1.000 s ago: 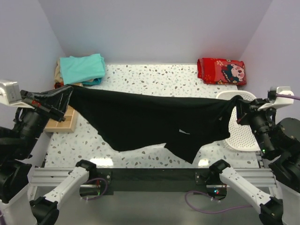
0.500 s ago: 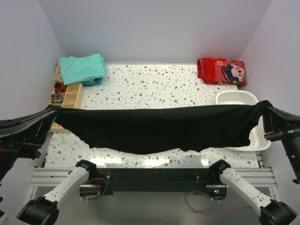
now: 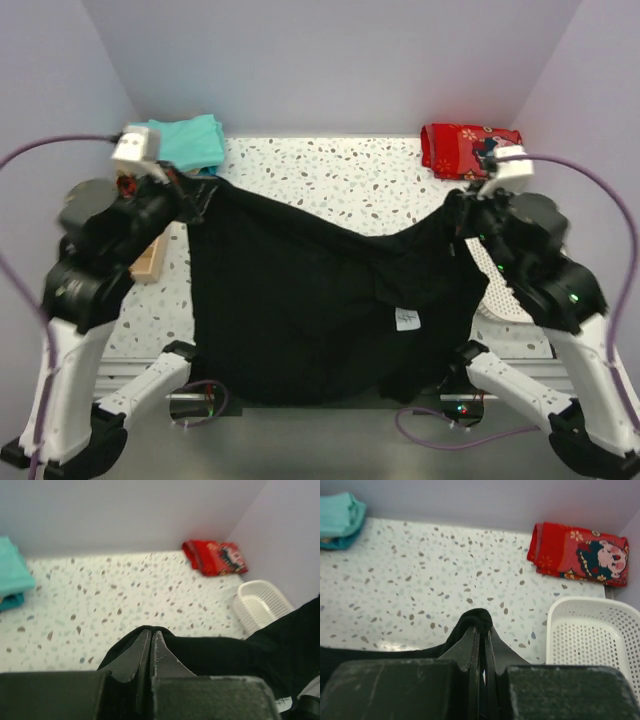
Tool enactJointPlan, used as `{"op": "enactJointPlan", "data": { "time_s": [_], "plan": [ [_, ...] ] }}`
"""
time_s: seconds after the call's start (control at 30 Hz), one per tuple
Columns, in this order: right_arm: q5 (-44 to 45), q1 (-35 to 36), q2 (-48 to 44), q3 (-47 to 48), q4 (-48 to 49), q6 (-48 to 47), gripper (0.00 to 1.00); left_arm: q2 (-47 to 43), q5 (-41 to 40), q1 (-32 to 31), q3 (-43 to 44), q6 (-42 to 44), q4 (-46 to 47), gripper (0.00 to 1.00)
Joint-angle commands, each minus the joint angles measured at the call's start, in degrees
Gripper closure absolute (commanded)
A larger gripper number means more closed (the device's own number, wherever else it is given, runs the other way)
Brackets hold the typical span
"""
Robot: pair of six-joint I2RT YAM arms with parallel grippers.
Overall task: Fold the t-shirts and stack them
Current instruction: Flatten out the tshirt
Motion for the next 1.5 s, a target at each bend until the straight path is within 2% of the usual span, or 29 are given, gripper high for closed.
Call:
{"op": "enactJointPlan", "data": {
  "time_s": [0.0, 0.17, 0.2, 0.3, 0.5, 0.7, 0.87, 1.03, 1.07, 1.1, 1.17, 1.2, 1.23, 1.27, 1.33, 1.4, 1.47],
  "plan": [
    [6.06, -0.21, 6.23, -8.41, 11.16, -1.01, 1.0, 4.8, -11.27, -0.22, -12.19, -0.32, 13.66, 1.0],
    [10.81, -0.12, 15.28, -16.69, 23.1, -0.49, 1.0, 16.92, -18.4, -0.04, -22.83, 0.21, 23.08, 1.0],
    [13.08, -0.21, 17.13, -18.61, 25.21, -0.22, 1.0, 21.55, -18.6, 0.65, -23.55, 0.04, 26.14, 1.0],
    [18.53, -0.55, 25.31, -18.89, 29.26, 0.83, 1.0, 31.57, -18.86, 2.32, -24.35, 0.03, 30.98, 1.0],
    [19.6, -5.38, 38.58, -17.31, 40.07, 1.54, 1.0, 49.68, -16.32, 7.42, -19.88, 1.79, 37.77, 1.0],
    [17.07, -12.68, 53.78, -7.31, 40.88, 0.92, 1.0, 62.71, -17.02, 10.32, -10.2, 4.6, 37.68, 1.0],
    [14.25, -16.37, 62.13, -0.45, 41.5, 0.04, 1.0, 67.56, -14.91, 11.03, -5.02, 6.53, 40.58, 1.0],
    [11.52, -18.75, 72.77, 10.8, 38.51, -0.48, 1.0, 72.48, -14.47, 11.55, 1.48, 8.12, 40.24, 1.0],
    [11.17, -18.84, 73.83, 11.95, 38.86, -1.09, 0.7, 73.18, -13.6, 11.64, 2.36, 8.38, 39.89, 1.0],
    [9.08, -19.1, 74.97, 13.78, 39.12, -1.36, 0.53, 74.5, -13.16, 11.73, 2.98, 8.38, 39.62, 1.0],
    [8.88, -19.54, 75.78, 15.29, 38.59, -1.54, 0.27, 75.65, -12.89, 11.82, 4.39, 8.04, 39.36, 1.0],
    [8.36, -19.72, 75.34, 14.78, 39.2, -1.71, 0.23, 76.0, -12.89, 11.73, 4.39, 7.95, 39.53, 0.97],
    [8.44, -19.72, 73.77, 14.6, 38.69, -1.98, 0.22, 76.0, -12.71, 11.73, 4.04, 7.86, 39.79, 0.87],
    [8.88, -19.8, 72.88, 14.16, 38.51, -2.07, 0.2, 75.57, -12.45, 11.82, 3.61, 7.86, 40.67, 0.65],
    [6.45, -19.98, 70.25, 13.28, 35.28, -2.15, 0.19, 74.69, -12.1, 11.73, 1.94, 7.51, 41.64, 0.48],
    [4.24, -20.16, 69.19, 13.63, 31.59, -0.06, 0.19, 72.93, -10.69, 11.73, 0.62, 7.16, 43.82, 0.46],
    [-1.55, -20.24, 67.44, 12.67, 25.78, 2.84, 0.21, 70.66, -10.25, 11.73, -1.66, 5.4, 44.71, 0.43]
  ]
}}
